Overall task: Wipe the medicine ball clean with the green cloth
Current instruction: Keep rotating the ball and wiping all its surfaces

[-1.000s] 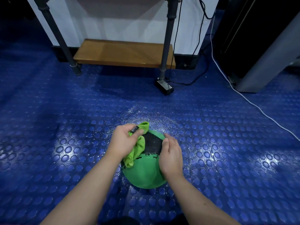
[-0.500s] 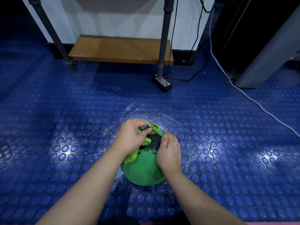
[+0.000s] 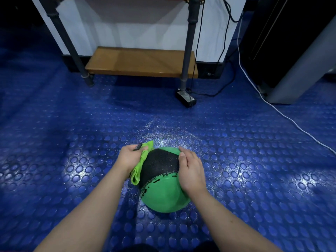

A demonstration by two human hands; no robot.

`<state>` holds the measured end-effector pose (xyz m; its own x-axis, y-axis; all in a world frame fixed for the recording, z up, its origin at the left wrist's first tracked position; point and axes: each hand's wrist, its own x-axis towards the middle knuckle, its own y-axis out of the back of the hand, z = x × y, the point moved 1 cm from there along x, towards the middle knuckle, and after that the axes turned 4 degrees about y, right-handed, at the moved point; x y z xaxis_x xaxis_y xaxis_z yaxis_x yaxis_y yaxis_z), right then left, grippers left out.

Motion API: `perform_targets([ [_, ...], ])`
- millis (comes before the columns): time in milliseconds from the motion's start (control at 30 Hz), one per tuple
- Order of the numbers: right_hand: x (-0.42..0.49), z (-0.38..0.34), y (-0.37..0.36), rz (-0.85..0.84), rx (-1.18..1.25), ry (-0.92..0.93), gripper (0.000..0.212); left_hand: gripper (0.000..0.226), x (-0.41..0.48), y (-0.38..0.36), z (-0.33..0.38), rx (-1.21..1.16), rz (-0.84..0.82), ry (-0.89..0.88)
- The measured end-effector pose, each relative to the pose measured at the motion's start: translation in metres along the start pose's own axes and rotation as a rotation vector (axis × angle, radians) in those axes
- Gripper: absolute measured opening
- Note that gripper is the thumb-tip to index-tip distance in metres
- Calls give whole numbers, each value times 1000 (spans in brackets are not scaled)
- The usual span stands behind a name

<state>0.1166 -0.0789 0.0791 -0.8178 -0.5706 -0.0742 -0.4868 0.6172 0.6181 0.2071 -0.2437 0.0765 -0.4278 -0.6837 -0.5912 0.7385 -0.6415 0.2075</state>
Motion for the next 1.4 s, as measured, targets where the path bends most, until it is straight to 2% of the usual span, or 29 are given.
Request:
perform_targets([
  [100, 13, 1, 16, -55, -115, -59, 44, 27, -9, 1, -13, -78, 44, -22],
  [200, 28, -1, 32, -85, -390, -176, 50, 15, -26, -7, -12, -219, 39, -82],
  [300, 29, -2, 31, -84, -303, -212, 40, 18, -40, -20, -4, -256, 44, -162],
  [333, 26, -2, 28, -69, -243, -208, 39, 21, -43, -25, -1, -200, 56, -228],
  [433, 15, -4, 23, 9, -127, -198, 40, 28, -52, -43, 10, 229, 84, -542],
  [533, 12, -6, 21, 35, -129, -213, 38, 15, -61, -64, 19, 569, 28, -838],
  [600, 10, -5, 20, 52, -137, -231, 38, 15, -62, -73, 24, 724, 2, -928],
  [700, 12, -6, 19, 75, -116, -238, 37, 16, -50, -73, 33, 749, -25, -868],
  [867, 18, -19, 12, 58, -157, -242, 41, 19, -30, -57, 50, 704, 101, -563],
  [1000, 17, -22, 11, 59, -185, -222, 40, 12, -49, -46, 39, 681, 14, -729],
  [1100, 24, -21, 16, 34, -160, -215, 39, 29, -63, -28, 21, 598, -42, -763],
  [1167, 28, -21, 16, 20, -151, -206, 39, 33, -64, -16, 9, 565, -12, -760],
  [1300, 20, -26, 7, 34, -202, -143, 39, 21, -58, -9, 5, 503, 103, -738],
  [1400, 9, -22, 4, 61, -236, -103, 38, 22, -56, -30, 19, 569, 47, -814],
])
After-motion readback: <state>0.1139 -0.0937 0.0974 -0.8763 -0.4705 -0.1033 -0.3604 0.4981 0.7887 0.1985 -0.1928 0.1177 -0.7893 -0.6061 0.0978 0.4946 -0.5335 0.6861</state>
